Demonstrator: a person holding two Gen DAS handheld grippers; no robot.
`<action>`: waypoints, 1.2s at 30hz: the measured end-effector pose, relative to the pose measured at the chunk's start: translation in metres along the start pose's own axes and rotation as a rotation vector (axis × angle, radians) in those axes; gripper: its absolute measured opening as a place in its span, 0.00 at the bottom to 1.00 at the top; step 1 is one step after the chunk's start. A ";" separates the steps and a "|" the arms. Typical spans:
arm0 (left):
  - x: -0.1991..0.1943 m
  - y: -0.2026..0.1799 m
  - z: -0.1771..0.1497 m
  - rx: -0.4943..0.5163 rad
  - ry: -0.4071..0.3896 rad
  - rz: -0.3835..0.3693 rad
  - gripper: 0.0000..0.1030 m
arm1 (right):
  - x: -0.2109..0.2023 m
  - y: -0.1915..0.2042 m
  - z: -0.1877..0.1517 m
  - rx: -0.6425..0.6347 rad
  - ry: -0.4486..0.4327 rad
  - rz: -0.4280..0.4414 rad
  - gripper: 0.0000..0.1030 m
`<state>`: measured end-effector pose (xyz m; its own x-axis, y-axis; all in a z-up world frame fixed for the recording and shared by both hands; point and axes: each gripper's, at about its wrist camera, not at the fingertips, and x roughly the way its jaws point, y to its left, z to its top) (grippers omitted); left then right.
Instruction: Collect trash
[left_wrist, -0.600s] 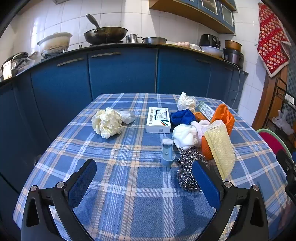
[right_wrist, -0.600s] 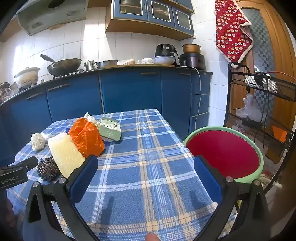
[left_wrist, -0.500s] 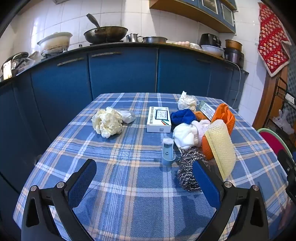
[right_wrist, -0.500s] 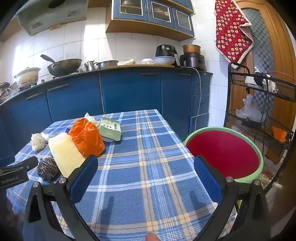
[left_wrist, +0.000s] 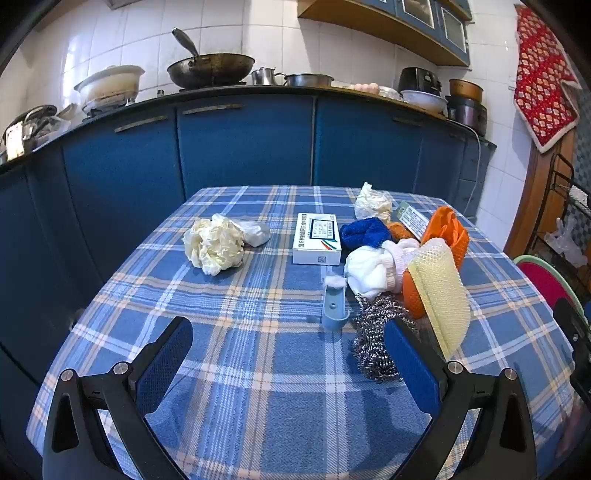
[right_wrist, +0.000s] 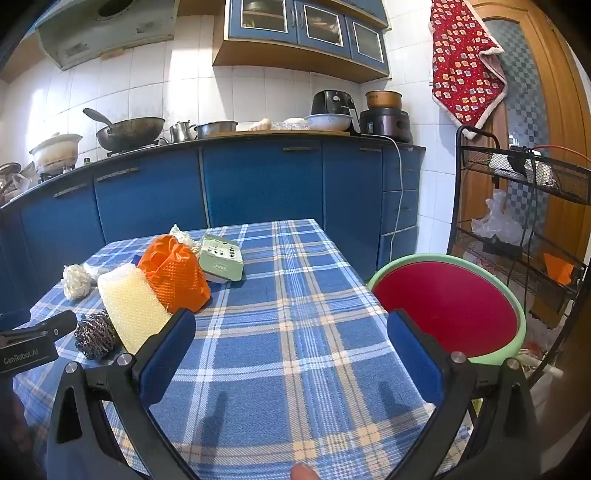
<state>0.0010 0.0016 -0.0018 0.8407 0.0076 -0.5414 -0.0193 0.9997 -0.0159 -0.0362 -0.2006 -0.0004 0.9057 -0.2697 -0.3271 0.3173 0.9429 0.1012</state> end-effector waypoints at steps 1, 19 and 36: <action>0.000 0.000 0.000 0.000 0.000 -0.001 1.00 | 0.000 0.000 0.000 0.000 -0.001 0.000 0.99; -0.003 -0.002 0.001 0.002 -0.003 -0.001 1.00 | -0.002 0.002 0.002 -0.009 -0.012 -0.001 0.99; -0.003 -0.002 0.001 0.002 -0.003 -0.002 1.00 | -0.002 0.002 0.001 -0.010 -0.014 0.000 0.99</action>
<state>-0.0006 -0.0003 0.0004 0.8426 0.0059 -0.5384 -0.0169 0.9997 -0.0154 -0.0372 -0.1988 0.0014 0.9095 -0.2726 -0.3138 0.3148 0.9447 0.0915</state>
